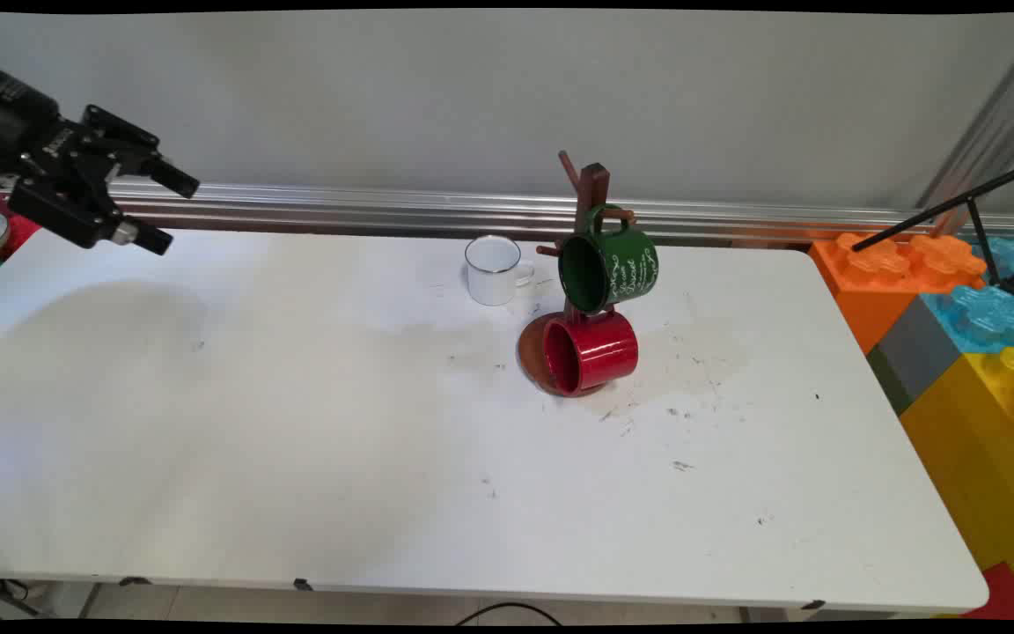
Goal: Pick up the green mug from the rack
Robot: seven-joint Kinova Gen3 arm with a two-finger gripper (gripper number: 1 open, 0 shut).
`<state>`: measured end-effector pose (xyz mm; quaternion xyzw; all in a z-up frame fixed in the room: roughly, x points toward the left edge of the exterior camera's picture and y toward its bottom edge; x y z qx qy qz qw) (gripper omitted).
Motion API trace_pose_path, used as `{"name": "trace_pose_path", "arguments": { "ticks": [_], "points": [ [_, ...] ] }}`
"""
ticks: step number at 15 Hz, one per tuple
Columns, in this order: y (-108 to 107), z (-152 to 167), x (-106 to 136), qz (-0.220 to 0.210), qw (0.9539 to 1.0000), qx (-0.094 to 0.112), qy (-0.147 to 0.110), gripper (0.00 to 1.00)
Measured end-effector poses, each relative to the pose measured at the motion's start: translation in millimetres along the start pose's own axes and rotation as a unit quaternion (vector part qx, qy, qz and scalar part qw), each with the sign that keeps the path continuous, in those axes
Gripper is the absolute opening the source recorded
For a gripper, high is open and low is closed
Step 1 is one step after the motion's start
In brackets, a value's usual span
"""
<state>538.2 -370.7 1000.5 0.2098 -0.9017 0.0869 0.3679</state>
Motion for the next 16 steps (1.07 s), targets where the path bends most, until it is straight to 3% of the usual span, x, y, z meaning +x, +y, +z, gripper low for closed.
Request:
{"name": "trace_pose_path", "arguments": {
  "ticks": [8, 16],
  "points": [
    [38, 39, 66, -0.057, 0.9982, 0.004, 0.018, 1.0],
    [70, 115, 126, -0.125, 0.9907, 0.03, 0.045, 1.0]
  ]
}}
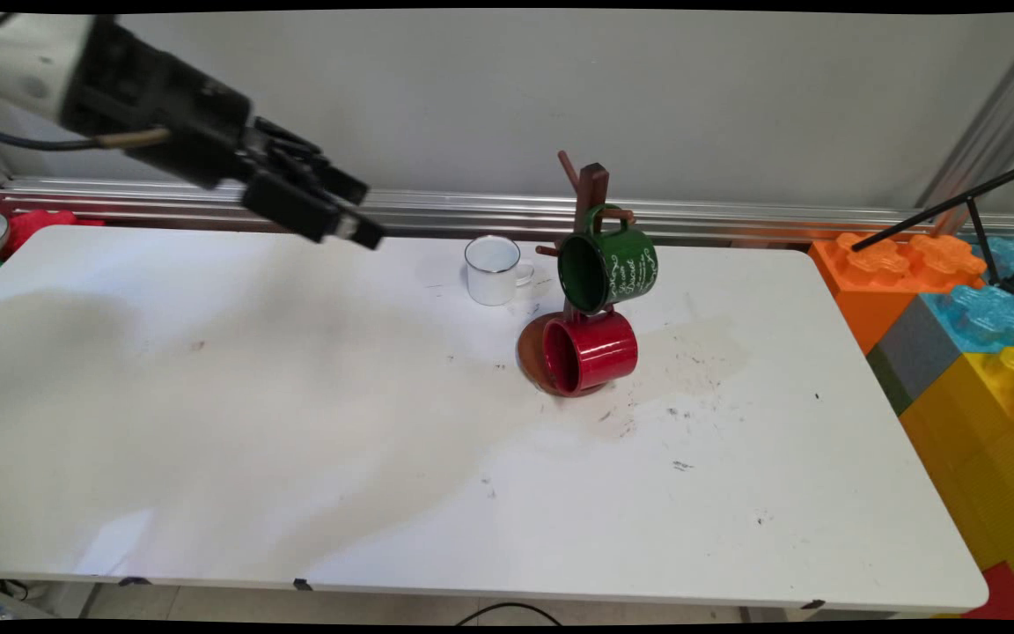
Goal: Pick up the green mug from the rack
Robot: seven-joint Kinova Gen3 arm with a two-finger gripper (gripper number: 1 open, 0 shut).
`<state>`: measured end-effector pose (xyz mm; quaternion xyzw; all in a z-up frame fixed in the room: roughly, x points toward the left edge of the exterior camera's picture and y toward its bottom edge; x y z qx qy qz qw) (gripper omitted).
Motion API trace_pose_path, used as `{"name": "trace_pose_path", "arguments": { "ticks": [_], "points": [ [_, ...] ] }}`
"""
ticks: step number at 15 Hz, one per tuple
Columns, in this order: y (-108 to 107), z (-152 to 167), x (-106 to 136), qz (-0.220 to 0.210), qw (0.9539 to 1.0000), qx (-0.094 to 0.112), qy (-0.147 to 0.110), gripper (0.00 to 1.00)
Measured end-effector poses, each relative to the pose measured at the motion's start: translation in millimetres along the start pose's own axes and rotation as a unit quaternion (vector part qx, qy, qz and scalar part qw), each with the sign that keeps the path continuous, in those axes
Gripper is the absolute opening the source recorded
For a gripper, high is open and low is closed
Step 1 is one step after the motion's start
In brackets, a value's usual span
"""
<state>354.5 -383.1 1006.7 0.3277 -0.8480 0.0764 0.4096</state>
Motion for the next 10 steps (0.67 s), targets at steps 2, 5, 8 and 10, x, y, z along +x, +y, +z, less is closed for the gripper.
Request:
{"name": "trace_pose_path", "arguments": {
  "ticks": [2, 5, 8, 10],
  "points": [
    [8, 22, 7, -0.013, 0.9999, 0.007, 0.008, 1.0],
    [20, 55, 14, -0.033, 0.9992, 0.013, 0.017, 1.0],
    [29, 85, 19, -0.052, 0.9982, 0.017, 0.024, 1.0],
    [34, 104, 21, -0.064, 0.9974, 0.019, 0.028, 1.0]
  ]
}}
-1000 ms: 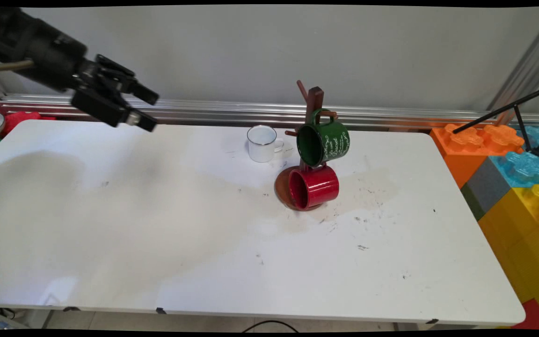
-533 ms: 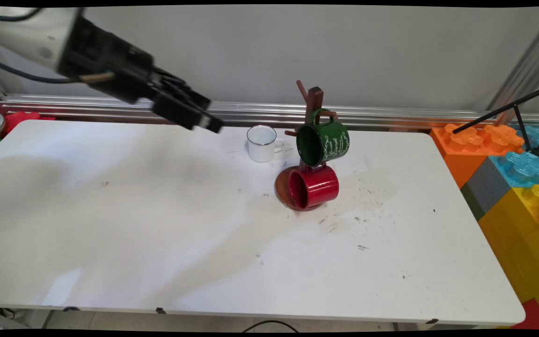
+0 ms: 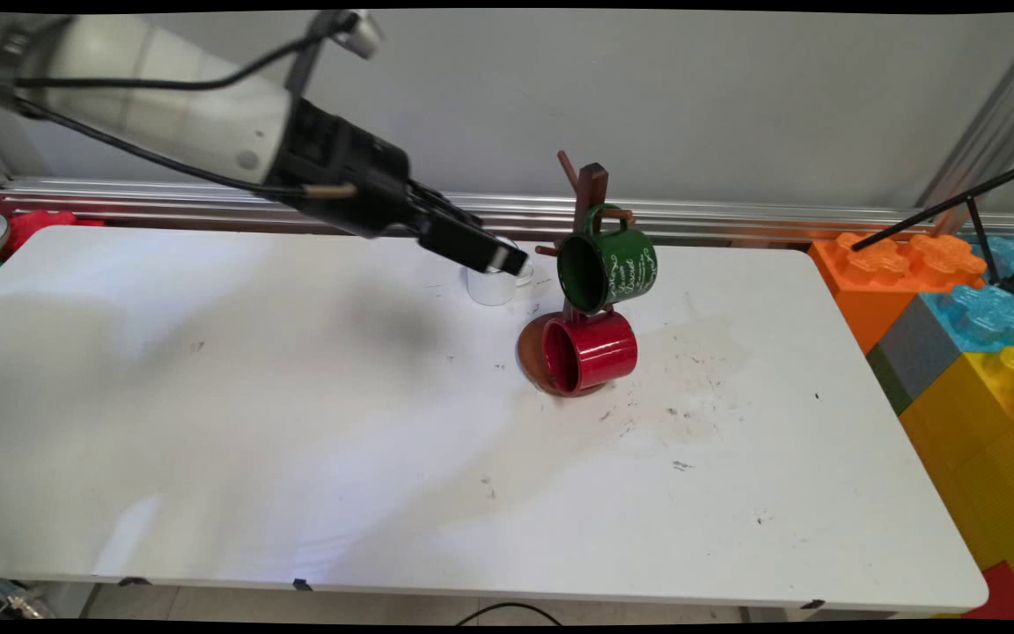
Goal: Pick up the green mug from the rack
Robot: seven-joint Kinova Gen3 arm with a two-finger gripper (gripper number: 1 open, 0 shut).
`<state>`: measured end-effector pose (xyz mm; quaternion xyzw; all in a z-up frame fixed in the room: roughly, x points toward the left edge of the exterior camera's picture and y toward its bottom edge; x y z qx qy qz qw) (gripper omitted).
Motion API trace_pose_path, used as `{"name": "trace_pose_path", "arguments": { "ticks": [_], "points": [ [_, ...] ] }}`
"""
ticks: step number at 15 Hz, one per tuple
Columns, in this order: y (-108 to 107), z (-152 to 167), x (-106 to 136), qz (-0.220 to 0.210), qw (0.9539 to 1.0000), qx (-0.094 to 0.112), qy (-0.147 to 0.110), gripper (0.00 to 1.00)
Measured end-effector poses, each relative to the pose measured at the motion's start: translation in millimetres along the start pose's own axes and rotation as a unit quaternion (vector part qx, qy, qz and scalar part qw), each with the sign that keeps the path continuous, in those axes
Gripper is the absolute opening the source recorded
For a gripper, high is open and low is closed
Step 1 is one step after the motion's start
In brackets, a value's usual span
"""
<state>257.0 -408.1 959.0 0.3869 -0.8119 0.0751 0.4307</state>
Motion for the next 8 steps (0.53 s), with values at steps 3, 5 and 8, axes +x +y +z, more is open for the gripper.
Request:
{"name": "trace_pose_path", "arguments": {
  "ticks": [3, 5, 8],
  "points": [
    [6, 27, -1, -0.019, 0.9998, 0.004, 0.006, 1.0],
    [9, 45, -2, -0.032, 0.9994, 0.005, 0.013, 1.0],
    [12, 65, -4, -0.045, 0.9988, 0.004, 0.02, 1.0]
  ]
}}
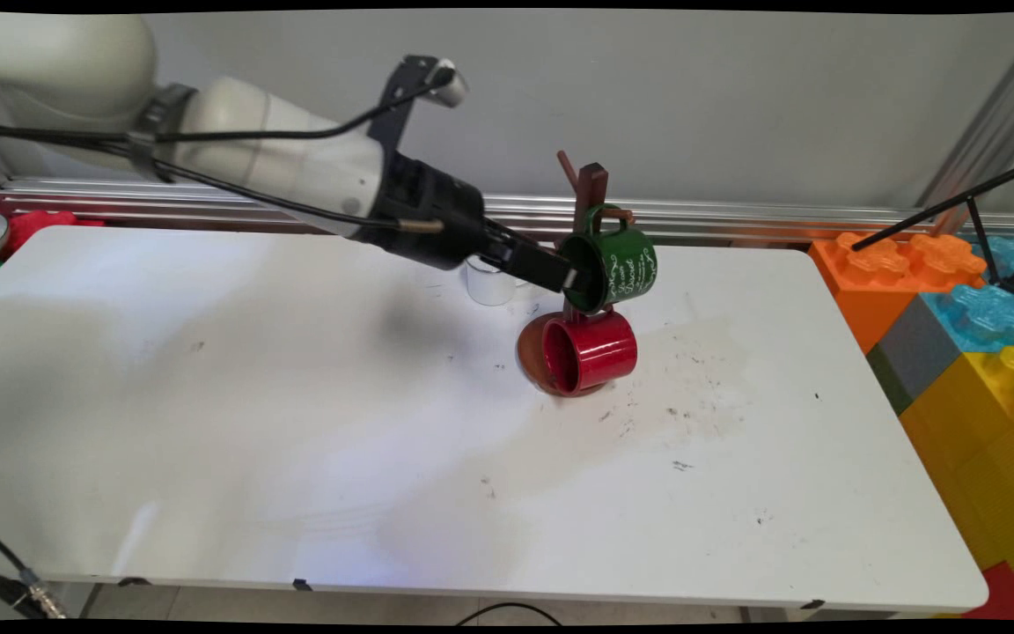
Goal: Pick up the green mug from the rack
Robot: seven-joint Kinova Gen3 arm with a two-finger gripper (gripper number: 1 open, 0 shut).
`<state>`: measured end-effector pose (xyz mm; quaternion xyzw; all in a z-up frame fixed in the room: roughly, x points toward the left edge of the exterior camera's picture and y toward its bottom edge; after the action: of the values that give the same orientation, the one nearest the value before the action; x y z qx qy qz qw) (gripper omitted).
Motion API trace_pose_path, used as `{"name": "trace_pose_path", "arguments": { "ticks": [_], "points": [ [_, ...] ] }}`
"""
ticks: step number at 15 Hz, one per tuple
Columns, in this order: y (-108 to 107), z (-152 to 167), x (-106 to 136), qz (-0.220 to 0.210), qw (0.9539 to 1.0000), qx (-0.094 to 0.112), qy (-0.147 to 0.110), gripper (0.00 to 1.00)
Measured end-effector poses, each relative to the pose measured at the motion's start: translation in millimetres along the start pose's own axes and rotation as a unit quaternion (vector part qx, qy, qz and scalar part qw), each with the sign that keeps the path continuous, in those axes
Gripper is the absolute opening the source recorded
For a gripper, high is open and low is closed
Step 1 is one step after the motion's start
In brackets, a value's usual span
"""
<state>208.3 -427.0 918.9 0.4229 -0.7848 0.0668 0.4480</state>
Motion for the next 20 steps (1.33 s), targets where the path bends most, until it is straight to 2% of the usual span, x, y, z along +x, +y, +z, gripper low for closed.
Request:
{"name": "trace_pose_path", "arguments": {
  "ticks": [10, 18, 19, 20],
  "points": [
    [3, 63, -10, -0.02, 0.9992, -0.007, 0.034, 1.0],
    [3, 87, -17, -0.025, 0.9983, -0.012, 0.051, 1.0],
    [3, 88, -17, -0.026, 0.9981, -0.012, 0.054, 0.0],
    [3, 90, -18, -0.026, 0.998, -0.012, 0.057, 0.0]
  ]
}}
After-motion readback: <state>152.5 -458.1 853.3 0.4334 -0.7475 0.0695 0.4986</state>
